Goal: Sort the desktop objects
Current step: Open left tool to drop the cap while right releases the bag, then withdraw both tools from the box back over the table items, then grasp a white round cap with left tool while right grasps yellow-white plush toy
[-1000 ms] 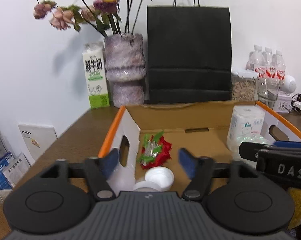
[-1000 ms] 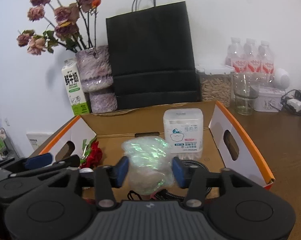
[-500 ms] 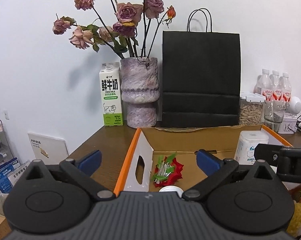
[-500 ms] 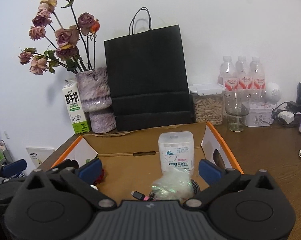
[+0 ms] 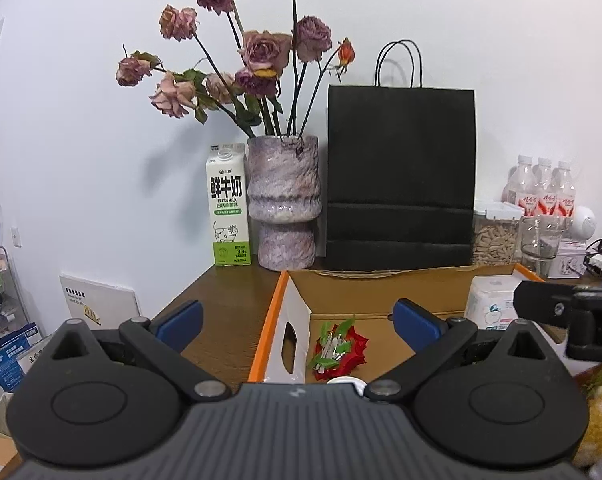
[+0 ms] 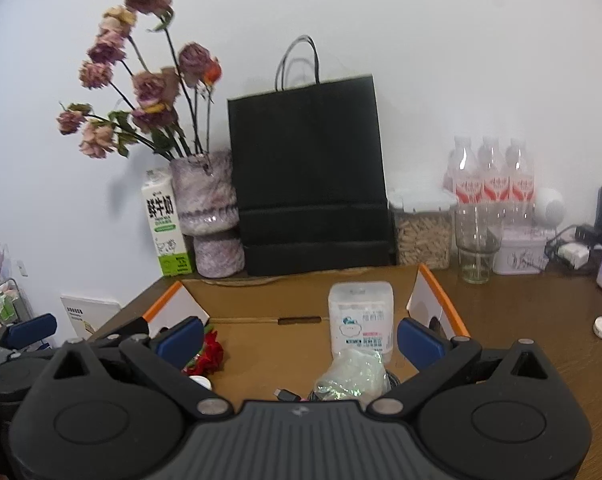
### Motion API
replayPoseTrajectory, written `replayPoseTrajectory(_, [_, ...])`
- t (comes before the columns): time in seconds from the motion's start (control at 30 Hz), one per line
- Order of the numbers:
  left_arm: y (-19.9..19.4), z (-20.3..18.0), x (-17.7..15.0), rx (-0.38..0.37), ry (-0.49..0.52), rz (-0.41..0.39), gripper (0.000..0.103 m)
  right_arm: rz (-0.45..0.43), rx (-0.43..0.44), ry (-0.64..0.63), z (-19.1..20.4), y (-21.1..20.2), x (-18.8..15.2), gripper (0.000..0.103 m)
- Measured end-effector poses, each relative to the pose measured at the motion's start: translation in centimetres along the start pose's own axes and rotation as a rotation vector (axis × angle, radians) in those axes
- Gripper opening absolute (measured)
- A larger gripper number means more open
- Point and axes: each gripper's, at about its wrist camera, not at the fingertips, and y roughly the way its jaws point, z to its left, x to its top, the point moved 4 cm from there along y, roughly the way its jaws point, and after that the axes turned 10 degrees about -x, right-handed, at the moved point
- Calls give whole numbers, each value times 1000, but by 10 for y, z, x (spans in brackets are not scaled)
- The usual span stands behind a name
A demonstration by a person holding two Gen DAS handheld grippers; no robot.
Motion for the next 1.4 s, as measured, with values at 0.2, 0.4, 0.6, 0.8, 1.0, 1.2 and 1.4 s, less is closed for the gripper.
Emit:
replayPoseTrajectory(0.2, [-24, 3, 1, -9, 14, -16, 103, -13, 13, -26, -10, -28, 0, 103])
replayPoseTrajectory(0.4, [-45, 10, -6, -20, 2, 0, 103, -6, -5, -72, -23, -53, -9, 103])
replayPoseTrajectory(0.6, [-64, 15, -16, -16, 20, 19, 103, 33, -31, -98, -39, -68, -28, 103])
replayPoseTrajectory(0.8, [-78, 21, -35, -13, 13, 71, 103, 96, -68, -132, -53, -77, -54, 103])
replayPoseTrajectory(1.0, [-87, 24, -61, -3, 17, 145, 103, 176, -95, -140, -69, -84, -84, 103])
replayPoseTrajectory(1.2, [-93, 33, -76, 30, -10, 192, 103, 228, -125, -135, -85, -90, -105, 103])
replayPoseTrajectory(1.4, [-92, 35, -79, 52, -15, 212, 103, 238, -124, -123, -90, -88, -108, 103])
